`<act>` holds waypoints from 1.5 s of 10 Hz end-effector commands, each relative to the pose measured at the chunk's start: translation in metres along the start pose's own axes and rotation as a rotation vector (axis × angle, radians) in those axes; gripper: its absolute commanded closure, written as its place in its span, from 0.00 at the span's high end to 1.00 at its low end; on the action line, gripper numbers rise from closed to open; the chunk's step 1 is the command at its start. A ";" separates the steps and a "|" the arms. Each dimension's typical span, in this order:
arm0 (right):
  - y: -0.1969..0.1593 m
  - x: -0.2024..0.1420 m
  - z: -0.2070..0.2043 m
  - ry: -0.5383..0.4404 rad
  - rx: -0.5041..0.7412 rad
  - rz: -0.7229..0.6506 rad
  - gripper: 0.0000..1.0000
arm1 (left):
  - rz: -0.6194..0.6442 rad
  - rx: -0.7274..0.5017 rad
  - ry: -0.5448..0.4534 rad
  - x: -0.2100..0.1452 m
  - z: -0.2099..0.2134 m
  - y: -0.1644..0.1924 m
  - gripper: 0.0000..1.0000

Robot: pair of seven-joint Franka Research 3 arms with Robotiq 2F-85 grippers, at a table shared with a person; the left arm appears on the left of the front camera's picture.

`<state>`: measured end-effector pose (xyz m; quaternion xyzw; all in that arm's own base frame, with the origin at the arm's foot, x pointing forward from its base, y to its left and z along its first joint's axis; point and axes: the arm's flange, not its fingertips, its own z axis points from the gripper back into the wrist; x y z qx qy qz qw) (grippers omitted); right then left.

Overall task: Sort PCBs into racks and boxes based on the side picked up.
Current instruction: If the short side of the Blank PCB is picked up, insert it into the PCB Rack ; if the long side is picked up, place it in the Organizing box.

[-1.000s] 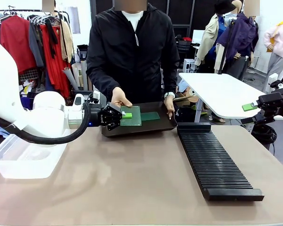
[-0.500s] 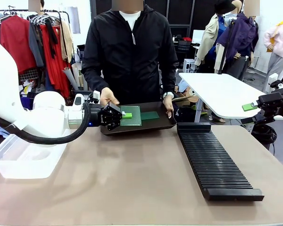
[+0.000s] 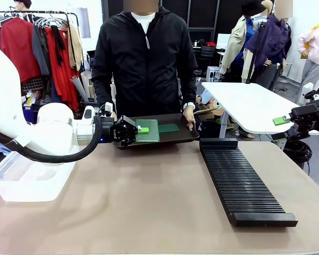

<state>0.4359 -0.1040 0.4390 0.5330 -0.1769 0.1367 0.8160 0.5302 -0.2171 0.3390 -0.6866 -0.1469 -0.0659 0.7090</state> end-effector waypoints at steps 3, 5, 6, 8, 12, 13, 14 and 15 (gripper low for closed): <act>0.000 -0.002 -0.001 0.004 -0.016 0.006 1.00 | -0.021 0.024 0.020 0.023 0.018 -0.010 0.00; 0.000 -0.002 -0.001 0.004 -0.016 0.006 1.00 | -0.011 0.038 0.049 0.043 0.037 -0.019 0.00; 0.000 -0.002 -0.001 0.004 -0.016 0.006 1.00 | -0.006 0.046 0.081 0.051 0.046 -0.024 0.00; 0.000 -0.002 -0.001 0.004 -0.016 0.006 1.00 | -0.006 0.100 0.138 0.065 0.064 -0.032 0.00; 0.000 -0.002 -0.001 0.004 -0.016 0.006 1.00 | 0.028 0.223 0.241 0.100 0.108 -0.040 0.00; 0.000 -0.002 -0.001 0.004 -0.016 0.006 1.00 | 0.029 0.277 0.256 0.108 0.120 -0.043 0.00; 0.000 -0.002 -0.001 0.004 -0.016 0.006 1.00 | 0.024 0.332 0.264 0.116 0.133 -0.045 0.00; 0.000 -0.002 -0.001 0.004 -0.016 0.006 1.00 | 0.019 0.384 0.257 0.123 0.146 -0.048 0.00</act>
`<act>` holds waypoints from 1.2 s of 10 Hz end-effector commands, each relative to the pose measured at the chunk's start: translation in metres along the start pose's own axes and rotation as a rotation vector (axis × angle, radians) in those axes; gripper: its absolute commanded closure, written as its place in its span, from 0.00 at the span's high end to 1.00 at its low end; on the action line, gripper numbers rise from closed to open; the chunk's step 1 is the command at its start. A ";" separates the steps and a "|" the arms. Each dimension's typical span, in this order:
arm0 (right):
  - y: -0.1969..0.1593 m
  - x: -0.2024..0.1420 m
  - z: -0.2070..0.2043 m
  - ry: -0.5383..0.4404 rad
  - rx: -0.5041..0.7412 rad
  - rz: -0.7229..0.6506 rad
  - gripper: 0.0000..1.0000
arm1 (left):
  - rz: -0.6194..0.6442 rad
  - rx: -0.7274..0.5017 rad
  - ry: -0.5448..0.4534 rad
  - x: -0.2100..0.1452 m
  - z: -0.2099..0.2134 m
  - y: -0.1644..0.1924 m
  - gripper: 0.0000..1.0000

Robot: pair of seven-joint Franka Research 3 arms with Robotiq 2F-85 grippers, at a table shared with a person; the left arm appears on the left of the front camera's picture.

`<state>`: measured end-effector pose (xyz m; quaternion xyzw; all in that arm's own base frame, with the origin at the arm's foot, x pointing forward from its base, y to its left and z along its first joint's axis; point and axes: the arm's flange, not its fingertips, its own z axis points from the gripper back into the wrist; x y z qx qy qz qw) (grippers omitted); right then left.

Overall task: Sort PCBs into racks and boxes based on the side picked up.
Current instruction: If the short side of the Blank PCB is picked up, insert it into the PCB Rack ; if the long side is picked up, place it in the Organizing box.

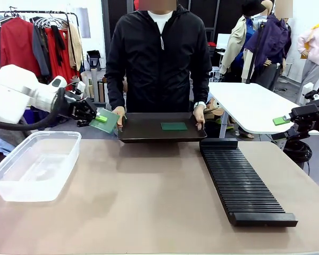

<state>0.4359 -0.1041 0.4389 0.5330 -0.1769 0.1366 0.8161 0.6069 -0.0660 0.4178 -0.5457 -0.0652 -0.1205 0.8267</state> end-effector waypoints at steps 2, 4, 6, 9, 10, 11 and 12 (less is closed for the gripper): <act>0.000 -0.002 -0.001 0.004 -0.016 0.006 1.00 | 0.007 0.162 0.003 0.011 0.040 -0.001 0.00; 0.000 -0.002 -0.001 0.004 -0.016 0.006 1.00 | 0.006 0.228 0.008 0.010 0.073 -0.007 0.00; 0.000 -0.002 -0.001 0.004 -0.016 0.006 1.00 | 0.005 0.301 0.048 0.006 0.099 -0.012 0.00; 0.000 -0.002 -0.001 0.004 -0.016 0.006 1.00 | 0.019 0.455 0.070 -0.013 0.132 -0.016 0.00; 0.000 -0.002 -0.001 0.004 -0.016 0.006 1.00 | 0.024 0.515 0.067 -0.020 0.141 -0.016 0.00; 0.000 -0.002 -0.001 0.004 -0.016 0.006 1.00 | 0.023 0.564 0.073 -0.026 0.147 -0.017 0.00; 0.000 -0.002 -0.001 0.004 -0.016 0.006 1.00 | 0.021 0.640 0.090 -0.031 0.153 -0.018 0.00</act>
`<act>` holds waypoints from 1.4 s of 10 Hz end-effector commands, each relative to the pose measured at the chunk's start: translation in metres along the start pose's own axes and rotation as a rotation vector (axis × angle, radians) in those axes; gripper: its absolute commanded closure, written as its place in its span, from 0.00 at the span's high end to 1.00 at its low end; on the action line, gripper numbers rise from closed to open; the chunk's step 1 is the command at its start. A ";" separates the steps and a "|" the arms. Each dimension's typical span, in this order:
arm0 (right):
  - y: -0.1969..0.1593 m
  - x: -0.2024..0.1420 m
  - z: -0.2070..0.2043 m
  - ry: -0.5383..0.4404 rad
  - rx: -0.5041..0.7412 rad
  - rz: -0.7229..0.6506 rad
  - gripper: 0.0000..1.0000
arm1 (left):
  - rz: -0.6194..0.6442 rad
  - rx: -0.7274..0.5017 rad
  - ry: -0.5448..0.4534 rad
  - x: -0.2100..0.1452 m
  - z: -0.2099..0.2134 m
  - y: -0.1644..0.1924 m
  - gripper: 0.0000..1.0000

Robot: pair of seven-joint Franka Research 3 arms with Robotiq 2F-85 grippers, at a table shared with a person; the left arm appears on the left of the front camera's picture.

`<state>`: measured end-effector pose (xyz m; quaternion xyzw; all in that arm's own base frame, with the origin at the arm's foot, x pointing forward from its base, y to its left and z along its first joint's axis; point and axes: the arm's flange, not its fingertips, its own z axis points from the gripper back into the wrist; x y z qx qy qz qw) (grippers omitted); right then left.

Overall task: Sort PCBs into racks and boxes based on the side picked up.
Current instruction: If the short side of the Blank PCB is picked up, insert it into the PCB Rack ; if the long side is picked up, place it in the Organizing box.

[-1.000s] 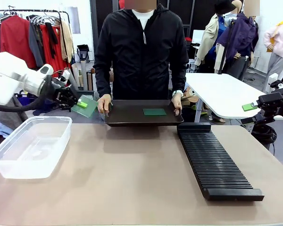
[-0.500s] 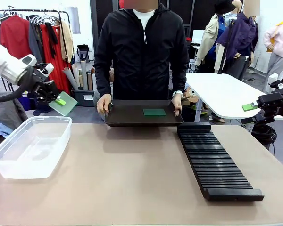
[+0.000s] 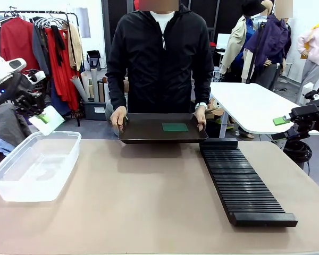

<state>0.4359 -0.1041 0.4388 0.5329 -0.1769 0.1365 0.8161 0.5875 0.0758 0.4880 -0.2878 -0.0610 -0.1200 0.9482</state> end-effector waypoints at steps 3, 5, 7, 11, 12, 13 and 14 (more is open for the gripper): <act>0.000 -0.002 -0.001 0.004 -0.016 0.006 1.00 | 0.012 0.178 0.035 -0.021 -0.014 0.000 0.00; 0.000 -0.002 -0.001 0.004 -0.016 0.006 1.00 | 0.010 0.186 0.032 -0.025 -0.024 0.002 0.00; 0.000 -0.002 -0.001 0.004 -0.016 0.006 1.00 | 0.021 0.224 0.011 -0.034 -0.035 0.000 0.00; 0.000 -0.002 -0.001 0.004 -0.016 0.006 1.00 | 0.068 0.284 -0.001 -0.055 -0.054 -0.002 0.00; 0.000 -0.002 -0.001 0.004 -0.016 0.006 1.00 | 0.075 0.285 -0.009 -0.060 -0.059 -0.002 0.00; 0.000 -0.002 -0.001 0.004 -0.016 0.006 1.00 | 0.069 0.275 -0.007 -0.064 -0.066 -0.004 0.00; 0.000 -0.002 -0.001 0.004 -0.016 0.006 1.00 | 0.073 0.267 -0.023 -0.066 -0.074 -0.003 0.00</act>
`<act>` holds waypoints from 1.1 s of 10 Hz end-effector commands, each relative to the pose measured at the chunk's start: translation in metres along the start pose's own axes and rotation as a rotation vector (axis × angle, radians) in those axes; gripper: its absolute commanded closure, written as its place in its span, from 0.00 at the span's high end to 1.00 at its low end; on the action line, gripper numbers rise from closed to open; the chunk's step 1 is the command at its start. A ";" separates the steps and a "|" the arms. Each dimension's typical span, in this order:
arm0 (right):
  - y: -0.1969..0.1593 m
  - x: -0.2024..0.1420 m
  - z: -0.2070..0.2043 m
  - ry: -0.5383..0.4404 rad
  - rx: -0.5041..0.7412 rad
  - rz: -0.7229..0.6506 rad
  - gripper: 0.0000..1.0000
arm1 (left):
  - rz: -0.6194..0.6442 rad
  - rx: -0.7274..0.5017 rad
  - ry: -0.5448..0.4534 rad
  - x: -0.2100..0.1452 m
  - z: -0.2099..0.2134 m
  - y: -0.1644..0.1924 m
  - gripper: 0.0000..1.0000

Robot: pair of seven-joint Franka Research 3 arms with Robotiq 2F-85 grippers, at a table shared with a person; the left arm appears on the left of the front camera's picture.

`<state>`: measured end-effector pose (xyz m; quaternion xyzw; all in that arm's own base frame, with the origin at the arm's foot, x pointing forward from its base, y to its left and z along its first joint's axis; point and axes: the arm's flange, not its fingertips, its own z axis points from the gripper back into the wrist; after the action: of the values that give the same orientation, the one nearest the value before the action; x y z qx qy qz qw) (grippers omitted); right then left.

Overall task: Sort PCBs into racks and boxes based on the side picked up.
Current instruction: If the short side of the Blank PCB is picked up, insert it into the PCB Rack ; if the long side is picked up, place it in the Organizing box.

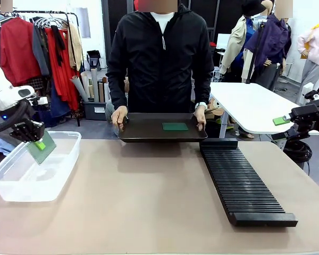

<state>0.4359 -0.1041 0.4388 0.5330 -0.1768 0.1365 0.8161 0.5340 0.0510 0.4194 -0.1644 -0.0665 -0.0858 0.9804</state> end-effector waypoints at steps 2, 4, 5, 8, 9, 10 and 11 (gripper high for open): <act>0.000 -0.002 -0.001 0.004 -0.016 0.006 1.00 | 0.035 0.007 -0.031 -0.009 -0.017 -0.008 0.00; 0.000 -0.002 -0.001 0.004 -0.016 0.006 1.00 | 0.036 0.005 -0.017 -0.011 -0.029 -0.006 0.00; 0.000 -0.002 -0.001 0.004 -0.016 0.006 1.00 | 0.039 -0.014 -0.039 -0.011 -0.033 -0.006 0.00; 0.000 -0.002 -0.001 0.004 -0.016 0.006 1.00 | 0.060 -0.042 -0.053 -0.014 -0.047 -0.002 0.00; 0.000 -0.002 -0.001 0.004 -0.016 0.006 1.00 | 0.068 -0.049 -0.047 -0.016 -0.053 -0.001 0.00; 0.000 -0.002 -0.001 0.004 -0.016 0.006 1.00 | 0.075 -0.053 -0.042 -0.018 -0.056 0.000 0.00; 0.000 -0.002 -0.001 0.004 -0.016 0.006 1.00 | 0.078 -0.056 -0.039 -0.018 -0.059 0.001 0.00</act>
<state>0.4359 -0.1041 0.4388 0.5329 -0.1768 0.1365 0.8161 0.5258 0.0347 0.3653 -0.1904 -0.0652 -0.0428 0.9786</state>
